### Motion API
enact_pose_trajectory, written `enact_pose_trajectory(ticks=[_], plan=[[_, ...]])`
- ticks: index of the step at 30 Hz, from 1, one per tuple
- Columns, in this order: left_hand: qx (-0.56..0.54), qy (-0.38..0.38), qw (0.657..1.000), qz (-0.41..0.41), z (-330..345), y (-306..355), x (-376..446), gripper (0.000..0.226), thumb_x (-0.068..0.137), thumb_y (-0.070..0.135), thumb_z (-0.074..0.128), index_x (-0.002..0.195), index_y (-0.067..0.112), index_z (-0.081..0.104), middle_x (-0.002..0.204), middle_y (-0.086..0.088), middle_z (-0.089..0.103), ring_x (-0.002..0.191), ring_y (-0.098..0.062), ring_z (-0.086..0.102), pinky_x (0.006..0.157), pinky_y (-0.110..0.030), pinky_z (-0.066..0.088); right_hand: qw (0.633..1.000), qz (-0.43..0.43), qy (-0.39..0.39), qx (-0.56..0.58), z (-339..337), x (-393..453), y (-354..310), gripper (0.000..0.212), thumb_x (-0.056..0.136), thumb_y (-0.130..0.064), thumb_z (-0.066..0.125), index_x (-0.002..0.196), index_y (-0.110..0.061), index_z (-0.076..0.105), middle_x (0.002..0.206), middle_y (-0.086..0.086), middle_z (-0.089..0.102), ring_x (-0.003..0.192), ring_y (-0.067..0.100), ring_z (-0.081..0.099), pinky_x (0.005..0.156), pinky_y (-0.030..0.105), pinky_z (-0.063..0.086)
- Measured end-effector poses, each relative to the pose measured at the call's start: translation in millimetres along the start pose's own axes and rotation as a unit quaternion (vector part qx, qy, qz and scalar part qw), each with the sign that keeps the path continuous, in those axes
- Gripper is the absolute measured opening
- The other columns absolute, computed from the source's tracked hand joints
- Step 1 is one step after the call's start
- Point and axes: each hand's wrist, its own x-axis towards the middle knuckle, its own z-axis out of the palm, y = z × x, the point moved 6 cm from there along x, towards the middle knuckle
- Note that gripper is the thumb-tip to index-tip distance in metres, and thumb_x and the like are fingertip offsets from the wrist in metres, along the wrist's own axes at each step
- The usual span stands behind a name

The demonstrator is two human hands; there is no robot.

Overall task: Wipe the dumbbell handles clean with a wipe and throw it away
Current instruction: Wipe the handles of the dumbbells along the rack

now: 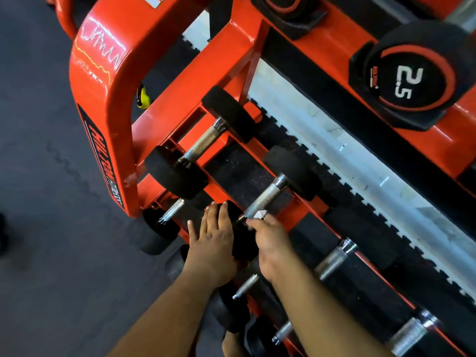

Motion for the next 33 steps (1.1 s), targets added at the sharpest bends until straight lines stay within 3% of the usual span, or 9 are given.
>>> enact_pose_trajectory(ticks=[2, 5, 7, 10, 13, 19, 23, 28, 33], plan=[[-0.003, 0.003, 1.000, 0.001, 0.5, -0.7, 0.7, 0.131, 0.078, 0.056, 0.077, 0.158, 0.019, -0.020, 0.169, -0.008, -0.018, 0.156, -0.025, -0.016, 0.123, -0.058, -0.010, 1.000, 0.006, 0.018, 0.023, -4.0, 11.2, -4.5, 0.012, 0.096, -0.007, 0.056, 0.087, -0.013, 0.059, 0.087, 0.016, 0.063, 0.079, 0.026, 0.063, 0.071, 0.036, 0.054], [-0.008, 0.001, 1.000, 0.005, 0.8, 0.0, -0.3, 0.134, 0.075, 0.060, 0.077, 0.158, 0.020, -0.020, 0.169, -0.007, -0.017, 0.156, -0.024, -0.016, 0.123, -0.058, -0.010, 0.984, -0.020, 0.077, 0.162, -16.3, 42.3, -30.1, 0.014, 0.097, -0.011, 0.057, 0.110, -0.008, 0.064, 0.110, 0.015, 0.066, 0.098, 0.026, 0.065, 0.083, 0.036, 0.054], [-0.007, -0.001, 1.000, 0.010, -1.4, 0.8, -1.2, 0.133, 0.076, 0.060, 0.076, 0.159, 0.018, -0.019, 0.169, -0.007, -0.017, 0.156, -0.024, -0.017, 0.123, -0.058, -0.010, 0.972, -0.036, 0.072, 0.219, -15.0, 46.3, -37.9, 0.020, 0.097, -0.016, 0.059, 0.114, -0.009, 0.065, 0.110, 0.010, 0.068, 0.095, 0.020, 0.066, 0.073, 0.030, 0.052], [-0.004, -0.002, 1.000, 0.015, -2.6, 1.5, -1.5, 0.130, 0.078, 0.061, 0.072, 0.159, 0.015, -0.019, 0.168, -0.010, -0.018, 0.156, -0.025, -0.018, 0.121, -0.058, -0.012, 0.993, -0.025, 0.019, 0.116, -7.1, 41.7, -21.5, 0.029, 0.094, -0.026, 0.065, 0.118, -0.011, 0.067, 0.107, 0.009, 0.071, 0.089, 0.020, 0.069, 0.068, 0.030, 0.054], [0.005, 0.002, 1.000, 0.018, -1.8, 1.9, -1.7, 0.128, 0.079, 0.060, 0.069, 0.157, 0.013, -0.021, 0.168, -0.011, -0.019, 0.156, -0.026, -0.018, 0.122, -0.063, -0.009, 1.000, -0.017, -0.013, -0.020, -4.6, 31.2, 8.7, 0.024, 0.095, -0.026, 0.067, 0.113, -0.010, 0.068, 0.104, 0.012, 0.075, 0.097, 0.029, 0.072, 0.083, 0.041, 0.060], [0.008, 0.003, 0.999, 0.037, -6.4, -4.2, -2.7, 0.124, 0.083, 0.069, 0.060, 0.157, 0.014, -0.023, 0.169, -0.007, -0.016, 0.156, -0.022, -0.018, 0.121, -0.064, -0.009, 0.981, -0.111, 0.102, -0.120, -24.6, 3.0, 20.7, 0.016, 0.099, -0.009, 0.055, 0.103, -0.014, 0.070, 0.095, 0.001, 0.077, 0.095, 0.020, 0.072, 0.085, 0.036, 0.057], [-0.005, 0.038, 0.998, 0.053, -31.3, -23.9, 2.4, 0.117, 0.085, 0.074, 0.054, 0.160, 0.020, -0.017, 0.169, 0.001, -0.020, 0.153, -0.016, -0.026, 0.123, -0.060, -0.010, 0.951, -0.228, 0.132, -0.164, -18.1, -21.3, -8.7, 0.020, 0.098, -0.015, 0.055, 0.115, -0.021, 0.062, 0.110, -0.003, 0.070, 0.103, 0.015, 0.066, 0.088, 0.031, 0.051], [0.023, 0.178, 0.980, 0.090, -78.6, -56.3, 23.6, 0.108, 0.085, 0.070, 0.058, 0.164, 0.015, 0.008, 0.171, -0.006, -0.006, 0.157, -0.023, -0.015, 0.123, -0.059, -0.005, 0.901, -0.313, 0.108, -0.281, 34.6, -11.0, -61.8, 0.004, 0.095, -0.022, 0.061, 0.097, -0.023, 0.063, 0.091, -0.008, 0.069, 0.087, 0.012, 0.064, 0.081, 0.036, 0.052], [0.012, 0.170, 0.984, 0.046, -115.6, -85.3, 59.2, 0.111, 0.089, 0.061, 0.061, 0.162, 0.013, -0.008, 0.170, -0.011, -0.013, 0.155, -0.026, -0.019, 0.126, -0.051, -0.005, 0.803, -0.443, 0.083, -0.389, 107.6, 7.8, -109.1, 0.017, 0.096, -0.017, 0.059, 0.111, -0.020, 0.065, 0.105, 0.002, 0.072, 0.097, 0.019, 0.067, 0.082, 0.041, 0.056]])
